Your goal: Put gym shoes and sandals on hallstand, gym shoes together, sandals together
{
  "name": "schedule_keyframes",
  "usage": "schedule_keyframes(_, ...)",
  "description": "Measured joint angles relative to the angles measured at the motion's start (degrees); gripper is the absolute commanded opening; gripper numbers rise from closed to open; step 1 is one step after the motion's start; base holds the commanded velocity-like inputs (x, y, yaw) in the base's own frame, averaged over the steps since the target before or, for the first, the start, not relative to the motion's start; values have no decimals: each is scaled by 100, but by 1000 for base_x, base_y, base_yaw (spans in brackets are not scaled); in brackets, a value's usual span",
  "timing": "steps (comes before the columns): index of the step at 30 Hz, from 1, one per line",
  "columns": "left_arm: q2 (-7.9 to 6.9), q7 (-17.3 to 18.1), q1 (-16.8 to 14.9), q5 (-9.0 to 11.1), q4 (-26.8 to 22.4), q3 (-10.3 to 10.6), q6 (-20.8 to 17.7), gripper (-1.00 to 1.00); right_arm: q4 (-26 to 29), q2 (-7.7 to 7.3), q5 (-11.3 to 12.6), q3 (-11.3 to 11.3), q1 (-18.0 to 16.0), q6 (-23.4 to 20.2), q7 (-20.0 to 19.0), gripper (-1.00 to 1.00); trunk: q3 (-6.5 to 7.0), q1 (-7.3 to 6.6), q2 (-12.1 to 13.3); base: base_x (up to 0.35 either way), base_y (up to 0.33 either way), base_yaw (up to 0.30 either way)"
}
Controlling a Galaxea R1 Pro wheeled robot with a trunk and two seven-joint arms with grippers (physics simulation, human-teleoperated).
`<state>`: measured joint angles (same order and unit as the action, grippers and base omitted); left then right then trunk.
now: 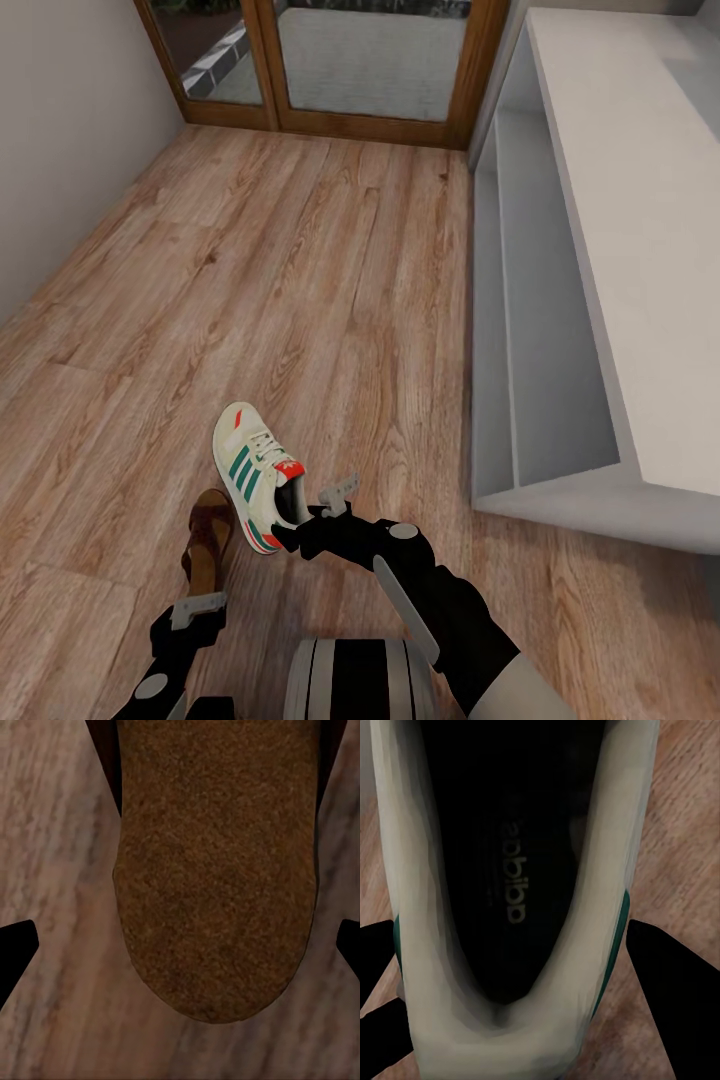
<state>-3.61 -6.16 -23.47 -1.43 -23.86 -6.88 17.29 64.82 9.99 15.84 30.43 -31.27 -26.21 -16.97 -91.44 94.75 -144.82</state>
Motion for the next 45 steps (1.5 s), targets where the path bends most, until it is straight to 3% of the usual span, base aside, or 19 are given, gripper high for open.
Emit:
schedule_keyframes(10,8,-4,-6,-7,5,1,1,100,0,0,0,0,2,0,0,-100,0,0,0,39,0,0)
schedule_keyframes(11,8,-4,-6,-5,3,1,4,-100,0,0,0,0,3,0,0,-100,0,0,0,6,0,0)
schedule_keyframes(40,8,48,1,38,-3,5,24,-100,0,0,0,2,2,0,0,-100,0,0,0,0,0,0)
schedule_keyframes(45,8,48,2,39,0,3,24,-100,1,0,5,7,1,0,1,-100,110,-13,6,0,0,0)
